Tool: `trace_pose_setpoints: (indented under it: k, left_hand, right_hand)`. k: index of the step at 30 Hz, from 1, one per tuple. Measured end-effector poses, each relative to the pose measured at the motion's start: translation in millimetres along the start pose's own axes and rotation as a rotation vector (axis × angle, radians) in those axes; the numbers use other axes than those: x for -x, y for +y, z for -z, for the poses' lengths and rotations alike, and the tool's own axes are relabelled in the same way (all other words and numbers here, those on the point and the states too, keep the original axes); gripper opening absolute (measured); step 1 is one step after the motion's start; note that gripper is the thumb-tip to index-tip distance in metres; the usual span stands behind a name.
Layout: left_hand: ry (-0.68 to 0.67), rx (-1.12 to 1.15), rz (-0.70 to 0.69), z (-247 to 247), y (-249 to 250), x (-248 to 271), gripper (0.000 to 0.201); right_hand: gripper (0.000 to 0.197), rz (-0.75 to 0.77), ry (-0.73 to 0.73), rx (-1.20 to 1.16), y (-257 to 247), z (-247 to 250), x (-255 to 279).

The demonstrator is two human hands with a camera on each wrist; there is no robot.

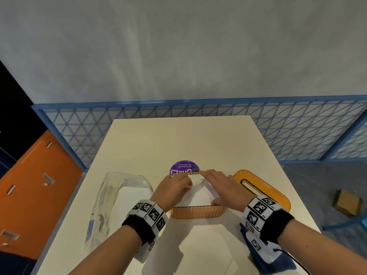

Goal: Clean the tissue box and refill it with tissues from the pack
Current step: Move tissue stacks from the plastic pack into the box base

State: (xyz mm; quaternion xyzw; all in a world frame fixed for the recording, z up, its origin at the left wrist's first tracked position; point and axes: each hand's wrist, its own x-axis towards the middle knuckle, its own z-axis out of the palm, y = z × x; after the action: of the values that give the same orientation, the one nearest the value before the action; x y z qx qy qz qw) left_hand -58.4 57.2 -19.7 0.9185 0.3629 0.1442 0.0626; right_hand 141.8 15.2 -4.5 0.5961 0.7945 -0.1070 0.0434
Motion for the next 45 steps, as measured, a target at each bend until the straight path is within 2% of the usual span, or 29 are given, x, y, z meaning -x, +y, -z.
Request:
trace_pose_setpoints:
  k: [4,7,19,23,26,31,37,40,45]
  left_hand:
    - [0.084,0.006,-0.026,-1,3,-4,0.031]
    - [0.075,-0.027,-0.031,0,5,-9,0.038]
    - [0.089,-0.158,0.002,-9,-5,-14,0.045]
    - [0.147,-0.125,-0.008,-14,-8,-11,0.053]
    - [0.179,-0.124,0.012,-16,-11,-11,0.049]
    - [0.212,-0.159,0.058,-21,-14,-15,0.03]
    - [0.27,-0.182,0.073,-25,-15,-18,0.032]
    - [0.287,-0.214,0.072,-20,-11,-17,0.027]
    - [0.2,-0.098,-0.075,-20,-10,-13,0.031]
  right_hand:
    - [0.09,0.018,-0.004,0.024,0,-1,0]
    - [0.084,0.036,-0.014,0.062,1,-1,0]
    - [0.089,-0.017,-0.05,0.056,0,1,-2]
    - [0.091,-0.01,-0.065,0.05,0,3,-2]
    - [0.089,-0.001,-0.065,0.055,0,3,-2]
    - [0.082,0.0,-0.084,0.068,1,4,-3]
    - [0.077,0.008,-0.097,0.081,0,7,-6]
    - [0.081,-0.002,-0.095,0.083,0,6,-9]
    - [0.088,-0.034,-0.081,0.065,-2,9,-12]
